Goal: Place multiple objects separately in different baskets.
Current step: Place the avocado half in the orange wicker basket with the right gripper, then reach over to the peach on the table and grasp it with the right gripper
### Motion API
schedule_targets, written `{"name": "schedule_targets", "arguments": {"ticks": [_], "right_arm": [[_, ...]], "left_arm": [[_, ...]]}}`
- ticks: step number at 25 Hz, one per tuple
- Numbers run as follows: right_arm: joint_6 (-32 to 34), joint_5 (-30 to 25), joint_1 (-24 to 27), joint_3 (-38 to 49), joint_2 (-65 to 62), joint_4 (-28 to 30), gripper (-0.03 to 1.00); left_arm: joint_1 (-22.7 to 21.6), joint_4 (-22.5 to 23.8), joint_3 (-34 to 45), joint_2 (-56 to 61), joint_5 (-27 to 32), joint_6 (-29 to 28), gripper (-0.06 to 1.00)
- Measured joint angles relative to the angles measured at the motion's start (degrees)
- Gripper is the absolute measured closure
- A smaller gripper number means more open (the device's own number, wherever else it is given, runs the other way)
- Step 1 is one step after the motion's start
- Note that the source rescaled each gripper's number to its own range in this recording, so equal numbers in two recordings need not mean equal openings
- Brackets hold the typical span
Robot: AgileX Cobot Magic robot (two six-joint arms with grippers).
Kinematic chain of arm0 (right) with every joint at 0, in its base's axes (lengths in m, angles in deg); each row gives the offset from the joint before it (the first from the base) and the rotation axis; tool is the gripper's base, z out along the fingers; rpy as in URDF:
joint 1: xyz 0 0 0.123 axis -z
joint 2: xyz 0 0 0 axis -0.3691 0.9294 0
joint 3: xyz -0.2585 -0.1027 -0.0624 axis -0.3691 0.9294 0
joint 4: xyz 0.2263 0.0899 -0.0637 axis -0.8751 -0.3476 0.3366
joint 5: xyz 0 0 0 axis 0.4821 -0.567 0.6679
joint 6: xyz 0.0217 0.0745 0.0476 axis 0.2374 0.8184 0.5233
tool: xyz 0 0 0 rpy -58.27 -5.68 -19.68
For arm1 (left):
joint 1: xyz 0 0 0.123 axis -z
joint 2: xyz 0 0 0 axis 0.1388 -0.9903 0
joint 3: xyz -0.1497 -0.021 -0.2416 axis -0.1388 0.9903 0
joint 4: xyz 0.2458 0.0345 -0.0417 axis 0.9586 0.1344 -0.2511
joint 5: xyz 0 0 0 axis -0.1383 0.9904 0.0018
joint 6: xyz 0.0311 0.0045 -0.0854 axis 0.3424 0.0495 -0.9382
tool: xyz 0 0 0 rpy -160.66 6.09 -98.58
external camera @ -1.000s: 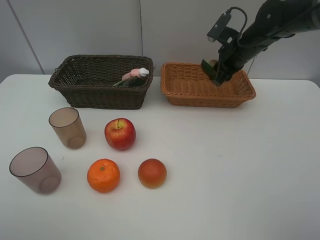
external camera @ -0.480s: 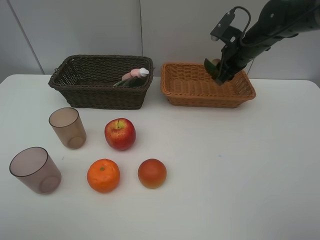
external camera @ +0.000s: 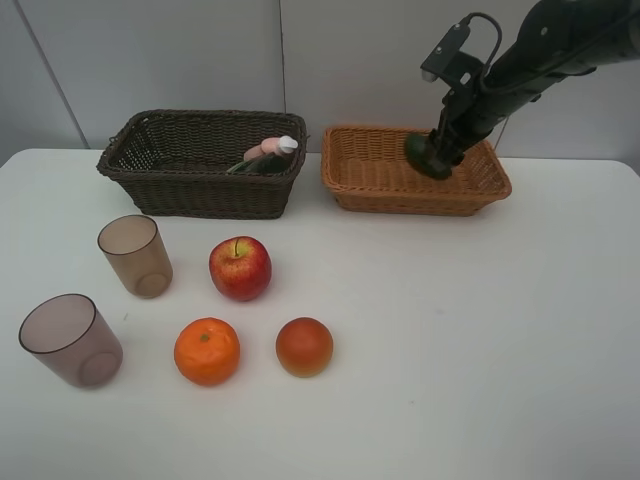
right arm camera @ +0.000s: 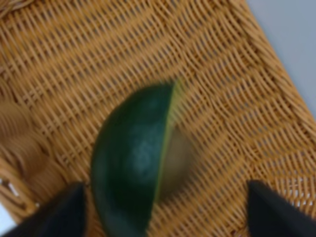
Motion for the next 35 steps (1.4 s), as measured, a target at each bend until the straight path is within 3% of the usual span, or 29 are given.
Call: {"name": "schedule_targets", "arguments": {"ticks": [2,6,35], "right_arm": [[0.0,0.88,0.0,0.0,0.0,0.0,0.19],[0.0,1.71,0.0,0.0,0.0,0.0,0.05],[0.0,1.9,0.0,0.0,0.0,-0.56,0.03]], "left_arm": [[0.0,0.0,0.0,0.0,0.0,0.0,0.0],[0.0,0.0,0.0,0.0,0.0,0.0,0.0],[0.0,0.0,0.0,0.0,0.0,0.0,0.0]]}}
